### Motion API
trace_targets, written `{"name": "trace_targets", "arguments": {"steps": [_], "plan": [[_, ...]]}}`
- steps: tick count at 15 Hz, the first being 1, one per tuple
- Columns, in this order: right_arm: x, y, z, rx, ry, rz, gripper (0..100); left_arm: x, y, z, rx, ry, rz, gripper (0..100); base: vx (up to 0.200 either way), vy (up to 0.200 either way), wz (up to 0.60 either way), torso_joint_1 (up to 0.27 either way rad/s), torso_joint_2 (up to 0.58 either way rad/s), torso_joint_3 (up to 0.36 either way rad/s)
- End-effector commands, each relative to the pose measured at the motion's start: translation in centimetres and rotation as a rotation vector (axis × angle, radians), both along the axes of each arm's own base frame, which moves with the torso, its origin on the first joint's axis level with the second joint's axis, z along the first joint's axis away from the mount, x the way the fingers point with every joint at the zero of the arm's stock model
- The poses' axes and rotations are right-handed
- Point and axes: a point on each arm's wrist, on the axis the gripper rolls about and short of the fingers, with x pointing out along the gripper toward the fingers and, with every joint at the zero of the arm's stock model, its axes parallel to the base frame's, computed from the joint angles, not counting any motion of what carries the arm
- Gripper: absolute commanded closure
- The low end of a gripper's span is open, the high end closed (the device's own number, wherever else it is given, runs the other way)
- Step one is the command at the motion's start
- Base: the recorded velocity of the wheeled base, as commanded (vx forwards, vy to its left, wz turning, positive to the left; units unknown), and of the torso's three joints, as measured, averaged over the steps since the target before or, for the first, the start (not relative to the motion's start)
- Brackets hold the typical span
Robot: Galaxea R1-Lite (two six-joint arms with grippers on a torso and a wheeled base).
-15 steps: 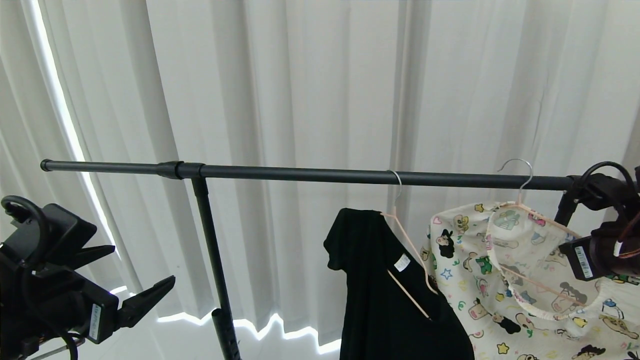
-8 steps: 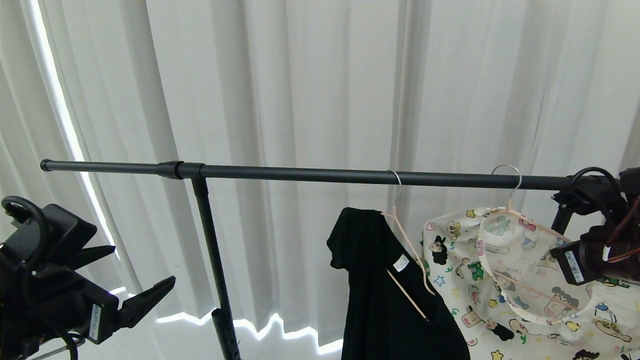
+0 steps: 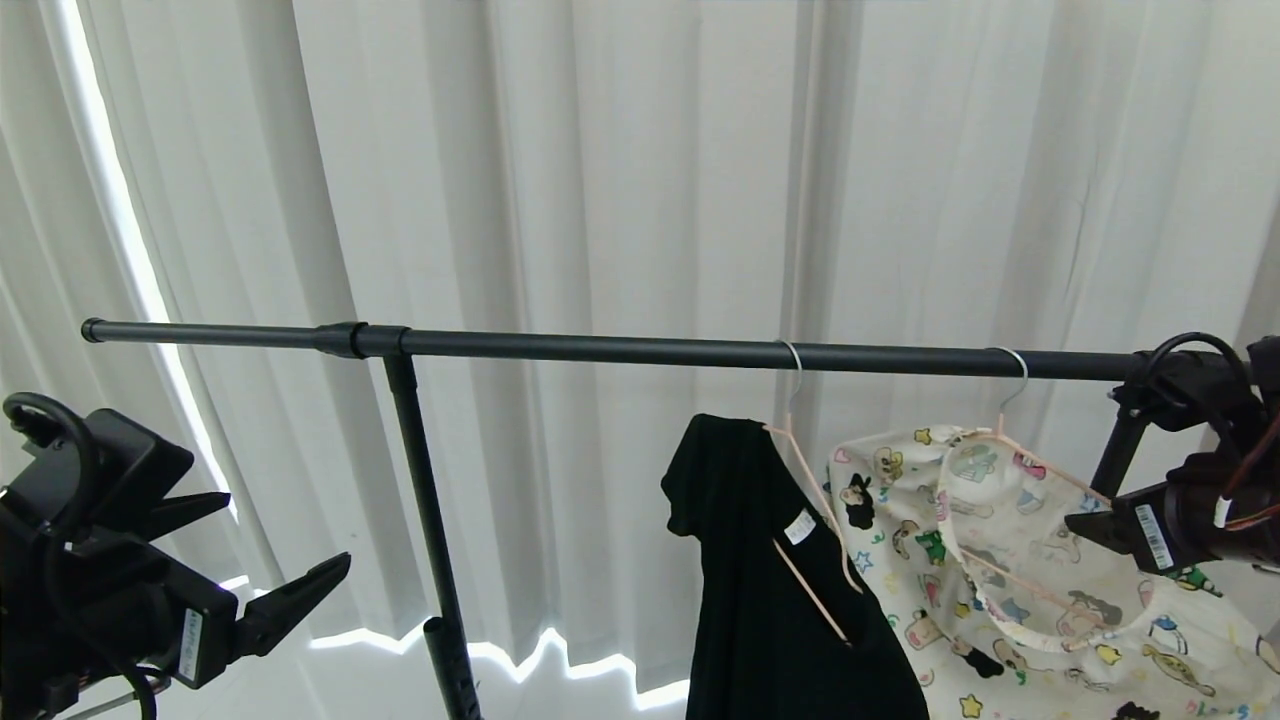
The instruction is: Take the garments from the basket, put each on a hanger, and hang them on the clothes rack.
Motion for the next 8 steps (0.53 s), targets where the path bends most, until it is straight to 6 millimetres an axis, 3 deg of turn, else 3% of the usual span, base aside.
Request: {"name": "trace_targets", "arguments": {"steps": [1, 3, 6, 8], "plan": [[-1.1, -0.3, 1.0, 0.01, -0.051, 0.0, 0, -0.1, 0.0, 0.0, 0.0, -0.003, -0.001, 0, 0.0, 0.0, 0.0, 0.0, 0.0, 0.0], [-2.3, -0.5, 1.9, 0.045, -0.105, -0.012, 0, -0.3, 0.1, 0.1, 0.002, -0.012, 0.003, 0, 0.0, 0.0, 0.0, 0.0, 0.0, 0.0], [-6.3, -1.5, 4.1, 0.165, -0.252, -0.071, 0, -1.1, 0.6, -0.5, 0.0, -0.005, 0.043, 0, 0.0, 0.0, 0.0, 0.0, 0.0, 0.0], [-8.3, -2.8, 4.2, 0.079, -0.239, -0.175, 0, -1.3, 1.0, -0.6, 0.001, -0.009, 0.076, 0, 0.0, 0.0, 0.0, 0.0, 0.0, 0.0]]}}
